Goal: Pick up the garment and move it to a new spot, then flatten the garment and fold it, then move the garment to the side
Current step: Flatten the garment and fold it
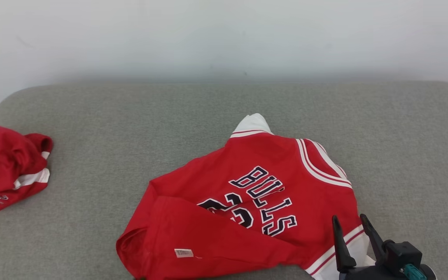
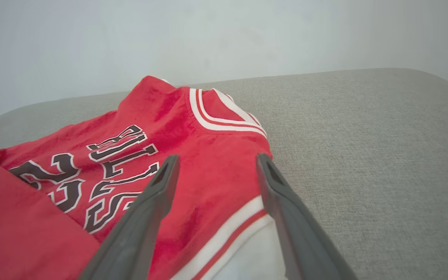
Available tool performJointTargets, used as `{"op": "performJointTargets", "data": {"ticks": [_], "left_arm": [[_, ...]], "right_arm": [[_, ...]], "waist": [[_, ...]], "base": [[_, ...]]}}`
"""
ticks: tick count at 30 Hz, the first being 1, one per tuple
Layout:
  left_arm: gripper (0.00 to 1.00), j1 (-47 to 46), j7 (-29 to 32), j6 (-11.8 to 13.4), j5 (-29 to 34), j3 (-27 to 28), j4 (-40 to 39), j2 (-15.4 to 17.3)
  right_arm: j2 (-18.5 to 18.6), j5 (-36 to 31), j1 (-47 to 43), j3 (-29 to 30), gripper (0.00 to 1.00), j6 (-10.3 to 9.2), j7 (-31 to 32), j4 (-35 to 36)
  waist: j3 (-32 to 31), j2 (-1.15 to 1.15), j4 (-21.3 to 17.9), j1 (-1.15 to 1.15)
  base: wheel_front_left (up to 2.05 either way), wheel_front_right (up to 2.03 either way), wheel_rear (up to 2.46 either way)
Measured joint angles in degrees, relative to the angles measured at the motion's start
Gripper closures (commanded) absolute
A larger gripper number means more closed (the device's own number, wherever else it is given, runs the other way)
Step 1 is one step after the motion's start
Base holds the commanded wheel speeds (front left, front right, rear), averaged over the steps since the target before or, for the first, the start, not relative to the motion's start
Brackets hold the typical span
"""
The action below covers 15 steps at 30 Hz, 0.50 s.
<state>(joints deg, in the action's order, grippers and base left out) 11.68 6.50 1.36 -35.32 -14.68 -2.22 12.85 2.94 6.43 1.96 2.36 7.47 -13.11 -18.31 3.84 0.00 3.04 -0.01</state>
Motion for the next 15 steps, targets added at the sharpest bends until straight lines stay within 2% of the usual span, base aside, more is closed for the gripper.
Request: {"op": "performJointTargets", "data": {"ticks": [6, 15], "left_arm": [[0.0, -1.4, -5.6, 0.3, 1.0, 1.9, 0.3, -0.6], [0.0, -5.6, -14.7, 4.1, 8.1, 4.0, 1.1, 0.1]], "right_arm": [[0.0, -0.4, -0.8, 0.0, 0.0, 0.0, 0.7, 0.9], [1.3, -1.0, -0.7, -1.1, 0.0, 0.0, 2.7, 1.8]], "waist": [[-1.3, -0.01, 1.3, -0.01], [-3.2, 0.0, 1.7, 0.0]], "base": [[0.0, 0.0, 0.0], [0.0, 0.0, 0.0]]}}
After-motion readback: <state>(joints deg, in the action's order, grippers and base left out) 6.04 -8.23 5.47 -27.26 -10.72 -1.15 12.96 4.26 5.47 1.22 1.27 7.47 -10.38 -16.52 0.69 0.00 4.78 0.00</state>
